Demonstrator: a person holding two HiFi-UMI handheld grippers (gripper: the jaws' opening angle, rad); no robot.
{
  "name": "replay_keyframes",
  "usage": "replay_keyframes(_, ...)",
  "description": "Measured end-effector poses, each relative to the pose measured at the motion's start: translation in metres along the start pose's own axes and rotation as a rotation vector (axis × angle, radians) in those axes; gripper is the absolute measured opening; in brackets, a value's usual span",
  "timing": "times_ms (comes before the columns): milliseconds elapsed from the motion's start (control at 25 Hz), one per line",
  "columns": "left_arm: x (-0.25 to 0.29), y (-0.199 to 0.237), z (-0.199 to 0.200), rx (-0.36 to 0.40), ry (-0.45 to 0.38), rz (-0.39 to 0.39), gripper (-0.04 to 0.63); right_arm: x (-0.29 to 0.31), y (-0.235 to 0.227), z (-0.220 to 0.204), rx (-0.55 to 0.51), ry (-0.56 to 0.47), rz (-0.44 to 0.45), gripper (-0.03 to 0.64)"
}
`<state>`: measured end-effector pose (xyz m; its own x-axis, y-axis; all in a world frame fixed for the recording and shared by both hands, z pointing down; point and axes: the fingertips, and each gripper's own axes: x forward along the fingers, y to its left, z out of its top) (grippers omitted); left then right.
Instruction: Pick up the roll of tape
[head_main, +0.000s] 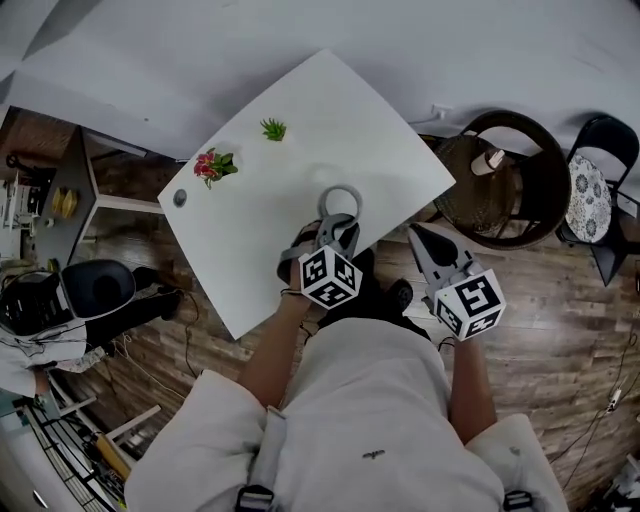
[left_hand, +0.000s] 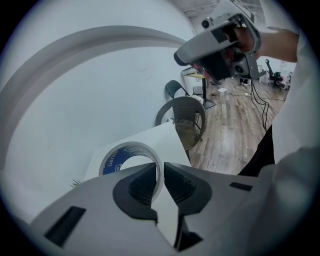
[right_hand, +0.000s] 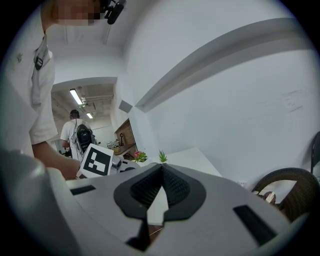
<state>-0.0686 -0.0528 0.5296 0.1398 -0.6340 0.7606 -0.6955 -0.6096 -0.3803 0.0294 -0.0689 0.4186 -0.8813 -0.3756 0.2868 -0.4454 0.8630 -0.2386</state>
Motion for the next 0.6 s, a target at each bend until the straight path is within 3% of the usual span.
replay_keyframes(200, -0.016, 0.001, 0.012, -0.023, -0.029, 0.065, 0.06, -0.001, 0.01, 0.006, -0.054, -0.007, 0.05, 0.008)
replay_keyframes(600, -0.061, 0.017, 0.048, -0.131, -0.176, 0.169, 0.06, -0.007, 0.015, 0.024, -0.129, -0.041, 0.089, 0.008)
